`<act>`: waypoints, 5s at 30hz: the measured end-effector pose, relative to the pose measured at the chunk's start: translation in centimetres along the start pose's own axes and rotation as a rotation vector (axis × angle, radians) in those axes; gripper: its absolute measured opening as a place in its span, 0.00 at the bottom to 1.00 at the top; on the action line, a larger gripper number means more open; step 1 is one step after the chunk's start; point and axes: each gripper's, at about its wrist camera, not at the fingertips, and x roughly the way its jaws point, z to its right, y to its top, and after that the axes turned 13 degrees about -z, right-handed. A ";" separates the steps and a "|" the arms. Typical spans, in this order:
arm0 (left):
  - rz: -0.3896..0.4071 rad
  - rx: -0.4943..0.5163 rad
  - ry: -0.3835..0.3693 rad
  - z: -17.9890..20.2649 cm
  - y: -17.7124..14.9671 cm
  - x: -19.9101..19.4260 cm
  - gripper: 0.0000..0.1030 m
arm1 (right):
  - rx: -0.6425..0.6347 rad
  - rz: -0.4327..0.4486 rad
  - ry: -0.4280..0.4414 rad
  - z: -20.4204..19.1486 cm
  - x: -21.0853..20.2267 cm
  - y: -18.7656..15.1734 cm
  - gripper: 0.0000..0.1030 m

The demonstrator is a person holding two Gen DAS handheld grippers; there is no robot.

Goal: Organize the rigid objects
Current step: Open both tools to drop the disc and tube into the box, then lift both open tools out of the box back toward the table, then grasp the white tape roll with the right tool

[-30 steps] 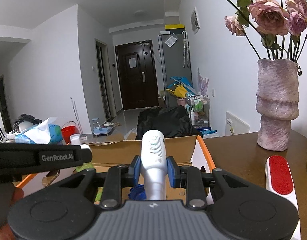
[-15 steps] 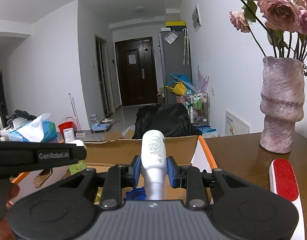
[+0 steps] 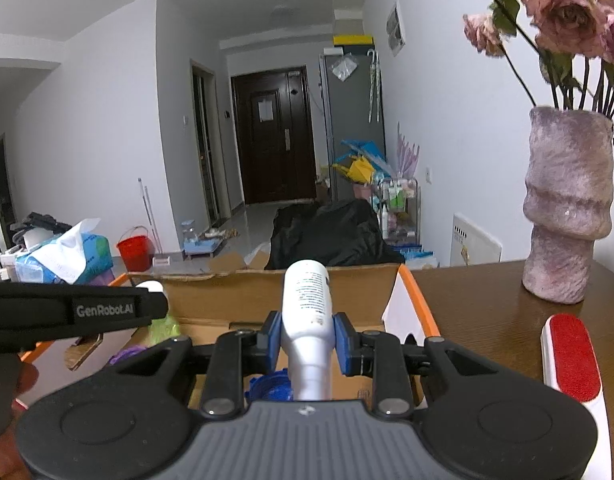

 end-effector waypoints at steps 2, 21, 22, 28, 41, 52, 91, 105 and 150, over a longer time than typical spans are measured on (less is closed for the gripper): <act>0.012 -0.003 0.017 0.0 -0.1 -0.2 0.68 | 0.010 -0.002 -0.011 0.2 0.0 0.0 0.30; 0.035 -0.015 0.069 -0.1 -0.1 -0.7 0.96 | 0.040 0.019 -0.046 0.9 -0.4 0.1 0.90; 0.036 -0.015 0.071 -0.1 -0.1 -0.7 0.97 | 0.039 0.019 -0.047 0.9 -0.4 0.1 0.91; 0.048 -0.024 0.088 -0.6 0.1 -0.9 1.00 | 0.042 0.026 -0.061 0.8 -0.5 0.0 0.98; 0.040 -0.043 0.105 -0.9 0.1 -1.1 1.00 | 0.043 0.035 -0.073 0.8 -0.7 0.0 1.00; 0.049 -0.043 0.098 -1.1 -0.3 -2.3 1.00 | 0.029 0.035 -0.069 0.6 -1.7 -0.2 1.00; 0.056 -0.008 0.114 -1.9 -8.1 -10.9 1.00 | 0.008 0.032 -0.104 0.3 -11.1 -6.4 1.00; 0.040 0.008 0.108 -1.4 -11.7 -14.0 1.00 | 0.008 0.014 -0.121 1.2 -14.7 -9.6 1.00; -0.069 0.043 0.025 1.4 -16.5 -13.8 1.00 | 0.054 -0.142 -0.252 12.0 -14.1 -13.4 0.82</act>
